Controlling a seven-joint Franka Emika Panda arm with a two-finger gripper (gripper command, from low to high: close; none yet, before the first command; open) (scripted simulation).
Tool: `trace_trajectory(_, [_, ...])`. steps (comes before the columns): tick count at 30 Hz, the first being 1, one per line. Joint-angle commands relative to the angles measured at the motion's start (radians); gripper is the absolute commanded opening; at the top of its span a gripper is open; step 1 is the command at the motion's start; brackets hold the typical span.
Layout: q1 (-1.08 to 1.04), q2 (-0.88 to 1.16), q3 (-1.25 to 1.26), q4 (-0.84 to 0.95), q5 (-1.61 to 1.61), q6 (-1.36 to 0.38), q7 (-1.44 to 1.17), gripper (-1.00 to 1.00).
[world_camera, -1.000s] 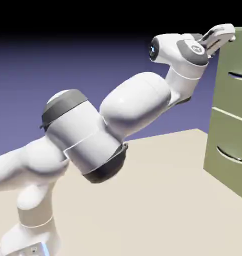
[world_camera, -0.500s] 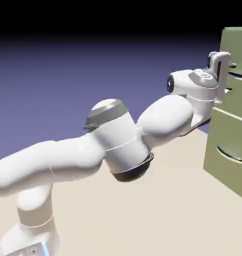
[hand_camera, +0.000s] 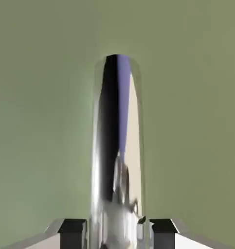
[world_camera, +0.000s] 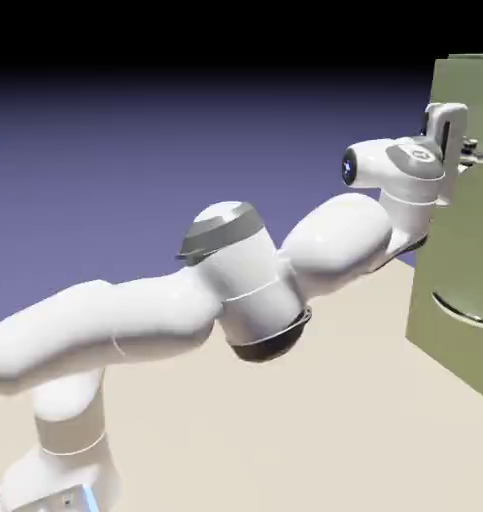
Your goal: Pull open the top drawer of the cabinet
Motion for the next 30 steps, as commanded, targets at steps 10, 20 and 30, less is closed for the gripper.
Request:
trace_trajectory(10, [-0.274,0.037,0.13,-0.362,-0.006,-0.107,0.097,-1.0])
trace_trajectory(20, [-0.581,0.016,0.319,-0.725,0.045,-0.194,0.142,-1.0])
trace_trajectory(30, [-0.842,-0.066,0.504,-1.003,0.144,-0.232,0.13,1.0])
